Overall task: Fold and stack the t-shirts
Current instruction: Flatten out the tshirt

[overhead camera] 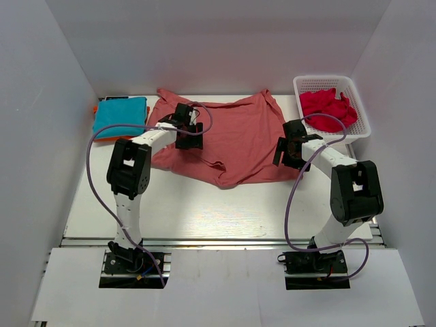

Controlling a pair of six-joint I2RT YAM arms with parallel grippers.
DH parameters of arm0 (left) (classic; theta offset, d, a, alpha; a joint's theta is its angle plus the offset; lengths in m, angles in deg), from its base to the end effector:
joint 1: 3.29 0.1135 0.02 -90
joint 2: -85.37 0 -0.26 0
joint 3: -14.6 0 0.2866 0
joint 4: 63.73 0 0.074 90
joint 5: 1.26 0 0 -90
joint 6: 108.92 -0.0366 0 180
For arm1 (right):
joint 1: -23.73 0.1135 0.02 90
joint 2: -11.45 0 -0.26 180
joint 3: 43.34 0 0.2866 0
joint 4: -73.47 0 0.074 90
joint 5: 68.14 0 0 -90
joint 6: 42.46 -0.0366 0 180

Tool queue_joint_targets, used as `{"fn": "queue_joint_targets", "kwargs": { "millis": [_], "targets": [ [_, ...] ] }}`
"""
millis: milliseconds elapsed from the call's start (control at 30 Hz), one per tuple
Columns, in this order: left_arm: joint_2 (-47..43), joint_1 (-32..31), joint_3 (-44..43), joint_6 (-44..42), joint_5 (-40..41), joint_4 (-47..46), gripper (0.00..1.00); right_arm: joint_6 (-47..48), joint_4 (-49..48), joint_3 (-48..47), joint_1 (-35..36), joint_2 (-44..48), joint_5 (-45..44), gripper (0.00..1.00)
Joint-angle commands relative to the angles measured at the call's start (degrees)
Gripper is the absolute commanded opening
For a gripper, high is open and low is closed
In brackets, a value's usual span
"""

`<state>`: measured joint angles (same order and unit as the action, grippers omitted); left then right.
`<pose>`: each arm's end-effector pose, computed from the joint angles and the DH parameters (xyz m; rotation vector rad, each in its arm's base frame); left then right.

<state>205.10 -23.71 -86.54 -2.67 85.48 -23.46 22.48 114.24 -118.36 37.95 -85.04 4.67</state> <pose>0.4470 -0.1686 0.1533 0.1164 2.6246 -0.3012 0.3583 0.0796 0.1705 0.3401 2.5633 -0.1532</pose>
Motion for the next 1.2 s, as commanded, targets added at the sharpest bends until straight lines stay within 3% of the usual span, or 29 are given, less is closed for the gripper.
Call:
{"fn": "queue_joint_targets", "kwargs": {
  "millis": [0, 300, 433, 633, 800, 1000, 1167],
  "targets": [
    [1.2, 0.0, -3.1, -0.9, 1.5, 1.5, 0.73, -0.2, 1.4, -1.0, -0.4, -0.5, -2.2, 0.9],
    [2.3, 0.0, -4.4, -1.5, 0.2, 1.5, 0.7, -0.3, 1.5, -1.6, -0.6, -1.3, -2.1, 0.9],
    [2.3, 0.0, -3.8, -2.0, -3.4, 1.0, 0.6, -0.1, 1.4, -1.7, -0.6, -1.3, -2.1, 0.9],
    [-0.3, 0.0, -2.2, -2.5, -6.1, -0.8, 0.31, 0.0, 1.2, -1.5, -0.7, -1.7, -2.4, 0.9],
    [-1.4, 0.0, -1.6, -2.5, -8.3, -2.6, 0.0, -0.1, 1.3, -1.2, -0.8, -1.2, -2.6, 0.9],
    [-4.5, 0.0, 0.4, -2.5, -8.9, -2.1, 0.0, -0.8, 1.3, 0.2, -0.9, 0.6, -2.3, 0.9],
    [-14.9, 0.0, 7.9, -0.2, -7.5, -1.6, 0.0, -3.0, 2.4, 0.4, -2.5, 1.5, -1.1, 0.9]
  ]
}}
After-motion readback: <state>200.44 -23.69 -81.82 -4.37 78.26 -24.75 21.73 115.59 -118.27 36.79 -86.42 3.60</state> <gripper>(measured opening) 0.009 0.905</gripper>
